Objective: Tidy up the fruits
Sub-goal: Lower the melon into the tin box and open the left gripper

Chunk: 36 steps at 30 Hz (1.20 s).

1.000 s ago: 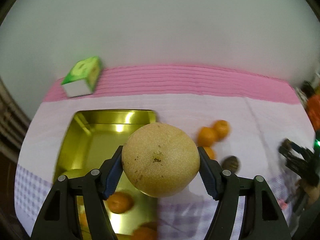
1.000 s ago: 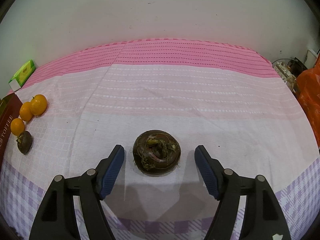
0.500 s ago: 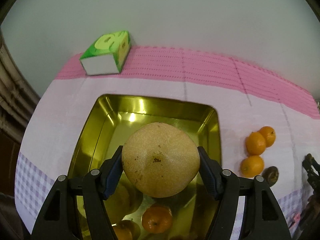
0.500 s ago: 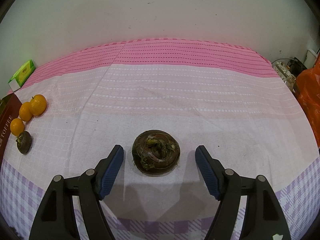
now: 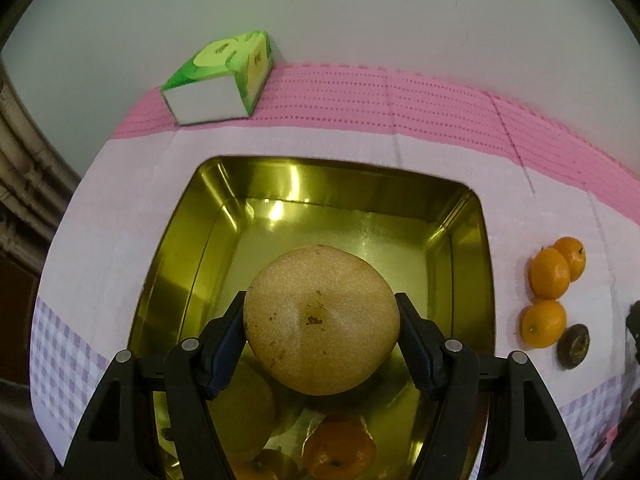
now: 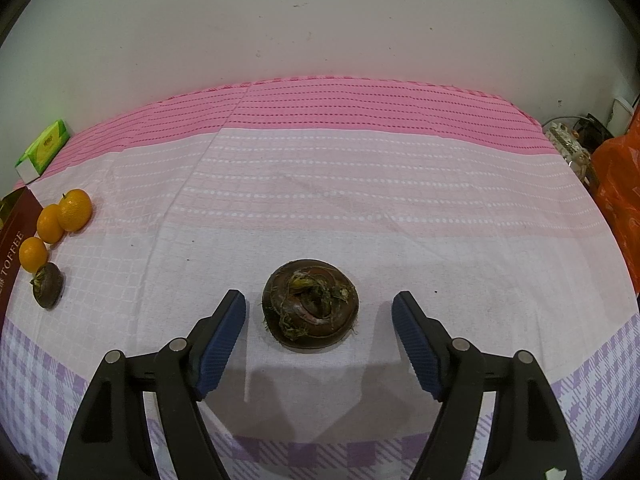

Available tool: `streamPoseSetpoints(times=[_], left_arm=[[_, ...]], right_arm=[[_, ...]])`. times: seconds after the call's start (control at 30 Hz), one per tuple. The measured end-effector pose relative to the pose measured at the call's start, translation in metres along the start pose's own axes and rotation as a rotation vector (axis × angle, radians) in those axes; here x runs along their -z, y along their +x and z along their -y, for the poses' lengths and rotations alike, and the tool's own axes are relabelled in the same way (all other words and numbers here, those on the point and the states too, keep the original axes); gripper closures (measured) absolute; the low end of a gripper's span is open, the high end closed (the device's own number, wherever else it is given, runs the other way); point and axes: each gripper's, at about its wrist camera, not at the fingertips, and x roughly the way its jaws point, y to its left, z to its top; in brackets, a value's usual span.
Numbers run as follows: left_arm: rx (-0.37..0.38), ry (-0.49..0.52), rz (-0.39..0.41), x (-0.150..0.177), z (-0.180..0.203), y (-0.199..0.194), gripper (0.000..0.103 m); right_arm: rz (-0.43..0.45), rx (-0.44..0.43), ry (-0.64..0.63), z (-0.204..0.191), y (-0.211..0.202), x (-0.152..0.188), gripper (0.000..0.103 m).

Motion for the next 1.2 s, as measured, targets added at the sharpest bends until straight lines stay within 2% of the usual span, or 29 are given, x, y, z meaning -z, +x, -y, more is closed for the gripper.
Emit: streamPoseSetpoints(times=[0.57,1.2], left_arm=[[-0.073,0.074,-0.023,0.0,0.009,0.007,0.033],[-0.146,0.14,0.047,0.006,0.017,-0.014,0.032]], right_arm=[[-0.001,0.0,0.001,0.004,-0.001,0.0,0.029],[-0.002,0.003,0.004,0.009,-0.002,0.001,0.027]])
